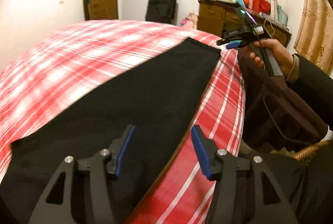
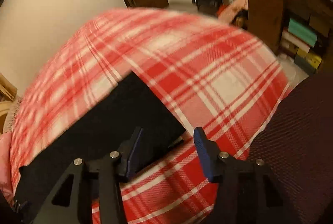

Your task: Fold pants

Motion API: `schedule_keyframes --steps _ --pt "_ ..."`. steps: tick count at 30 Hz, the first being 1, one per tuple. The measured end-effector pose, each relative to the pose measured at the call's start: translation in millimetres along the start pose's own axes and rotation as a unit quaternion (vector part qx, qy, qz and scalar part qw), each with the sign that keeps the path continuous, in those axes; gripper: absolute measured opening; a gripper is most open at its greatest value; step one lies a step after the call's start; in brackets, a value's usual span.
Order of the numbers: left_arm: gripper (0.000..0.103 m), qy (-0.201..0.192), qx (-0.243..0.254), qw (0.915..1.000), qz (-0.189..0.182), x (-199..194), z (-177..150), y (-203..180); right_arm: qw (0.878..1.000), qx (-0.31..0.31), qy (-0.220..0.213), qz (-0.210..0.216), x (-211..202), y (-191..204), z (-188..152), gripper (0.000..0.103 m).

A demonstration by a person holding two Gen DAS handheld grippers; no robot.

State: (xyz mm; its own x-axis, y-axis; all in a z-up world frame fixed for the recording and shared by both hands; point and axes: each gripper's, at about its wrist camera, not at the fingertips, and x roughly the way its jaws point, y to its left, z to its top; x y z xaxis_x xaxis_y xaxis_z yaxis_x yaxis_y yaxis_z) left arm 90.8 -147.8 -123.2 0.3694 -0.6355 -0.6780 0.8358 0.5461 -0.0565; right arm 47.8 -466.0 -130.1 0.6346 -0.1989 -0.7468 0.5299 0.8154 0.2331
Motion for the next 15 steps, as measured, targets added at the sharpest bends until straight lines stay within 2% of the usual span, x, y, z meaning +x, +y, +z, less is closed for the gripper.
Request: schedule_keyframes --steps 2,4,5,7,10,12,15 --pt "0.063 -0.002 -0.017 0.9995 0.028 -15.5 -13.0 18.9 0.999 -0.03 -0.008 0.034 -12.8 23.5 -1.8 0.052" --pt "0.063 0.01 -0.038 0.9978 0.053 -20.6 -28.0 37.7 0.992 -0.084 -0.001 0.092 -18.3 65.1 -8.5 0.052" --pt "0.063 0.016 -0.05 0.9967 0.062 -20.4 -35.0 45.7 0.985 -0.124 0.009 0.12 -19.2 94.2 -15.9 0.052" --pt "0.063 0.033 -0.077 0.9938 0.073 -16.0 -48.9 58.2 0.967 -0.184 0.025 0.174 -20.1 141.6 -32.9 0.052" --pt "0.063 0.045 -0.1 0.9915 0.071 -10.2 -64.3 62.4 0.929 -0.269 0.062 0.247 -18.3 212.8 -73.5 0.052" --pt "0.063 0.049 -0.101 0.9914 0.068 -6.6 -70.8 60.2 0.903 -0.317 0.086 0.277 -16.2 253.0 -106.0 0.052" --pt "0.065 0.037 -0.102 0.9916 0.071 -8.7 -75.3 58.3 0.866 -0.38 0.131 0.296 -6.9 292.0 -153.7 0.052"
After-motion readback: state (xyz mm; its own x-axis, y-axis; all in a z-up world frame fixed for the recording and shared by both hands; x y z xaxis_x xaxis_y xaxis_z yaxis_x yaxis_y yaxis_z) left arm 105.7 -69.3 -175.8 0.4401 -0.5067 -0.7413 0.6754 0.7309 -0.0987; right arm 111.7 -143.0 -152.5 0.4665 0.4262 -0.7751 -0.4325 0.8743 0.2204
